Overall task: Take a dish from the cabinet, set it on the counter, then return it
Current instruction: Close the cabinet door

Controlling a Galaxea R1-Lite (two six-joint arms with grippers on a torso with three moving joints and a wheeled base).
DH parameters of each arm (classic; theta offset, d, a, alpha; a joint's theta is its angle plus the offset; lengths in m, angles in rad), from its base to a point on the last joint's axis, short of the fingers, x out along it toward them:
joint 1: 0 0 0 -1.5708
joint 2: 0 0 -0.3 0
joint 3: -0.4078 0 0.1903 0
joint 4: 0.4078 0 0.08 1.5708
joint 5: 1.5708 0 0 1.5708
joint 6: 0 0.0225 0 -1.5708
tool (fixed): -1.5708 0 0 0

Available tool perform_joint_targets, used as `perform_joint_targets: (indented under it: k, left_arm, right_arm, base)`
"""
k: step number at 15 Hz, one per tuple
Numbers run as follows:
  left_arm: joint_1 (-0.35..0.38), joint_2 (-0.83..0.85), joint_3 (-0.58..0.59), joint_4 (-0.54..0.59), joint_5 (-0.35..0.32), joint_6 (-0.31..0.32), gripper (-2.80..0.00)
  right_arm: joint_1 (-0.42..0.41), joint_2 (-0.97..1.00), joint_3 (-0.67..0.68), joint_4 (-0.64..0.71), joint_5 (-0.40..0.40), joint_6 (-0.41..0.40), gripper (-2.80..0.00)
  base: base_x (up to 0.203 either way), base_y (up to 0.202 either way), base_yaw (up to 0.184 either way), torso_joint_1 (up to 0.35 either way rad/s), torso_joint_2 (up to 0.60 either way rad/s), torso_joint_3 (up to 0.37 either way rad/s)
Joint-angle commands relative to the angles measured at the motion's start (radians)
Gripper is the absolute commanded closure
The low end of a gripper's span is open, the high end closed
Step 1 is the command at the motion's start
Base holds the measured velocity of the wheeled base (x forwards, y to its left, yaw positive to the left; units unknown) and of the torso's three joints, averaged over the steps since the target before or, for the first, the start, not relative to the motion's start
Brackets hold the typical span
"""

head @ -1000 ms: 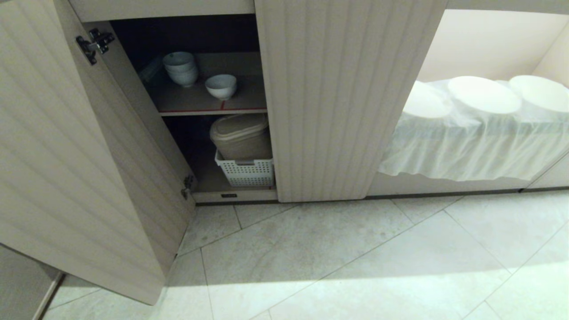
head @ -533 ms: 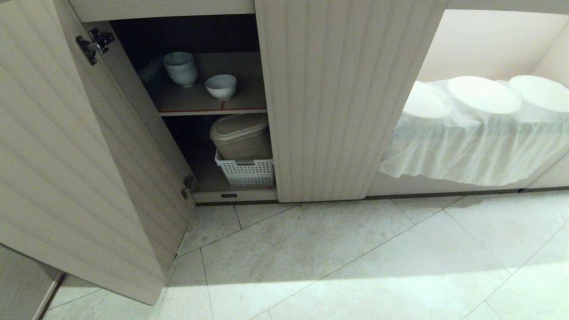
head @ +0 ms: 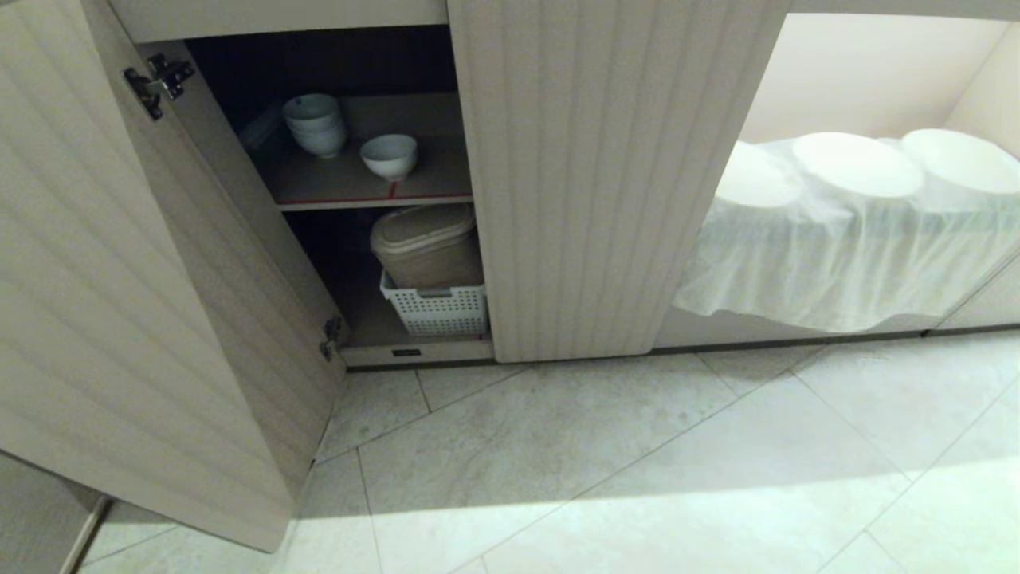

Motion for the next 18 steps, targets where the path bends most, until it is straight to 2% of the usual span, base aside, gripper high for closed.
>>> perform_joint_targets:
  k: [1, 13, 18]
  left_arm:
    - [-0.001, 0.0, 0.0, 0.0, 0.0, -0.001, 0.0]
    - [-0.001, 0.0, 0.0, 0.0, 0.0, -0.002, 0.0]
    - [-0.001, 0.0, 0.0, 0.0, -0.001, 0.0, 0.0]
  right_arm:
    - [0.0, 0.0, 0.0, 0.0, 0.0, 0.0, 0.0]
    - [0.0, 0.0, 0.0, 0.0, 0.0, 0.0, 0.0]
    - [0.0, 0.0, 0.0, 0.0, 0.0, 0.0, 0.0]
  base:
    - [0.001, 0.13, -0.012, 0.006, 0.01, 0.002]
    - [0.0, 0.193, -0.001, 0.001, 0.0, 0.003]
    - [0.0, 0.039, 0.0, 0.0, 0.0, 0.0]
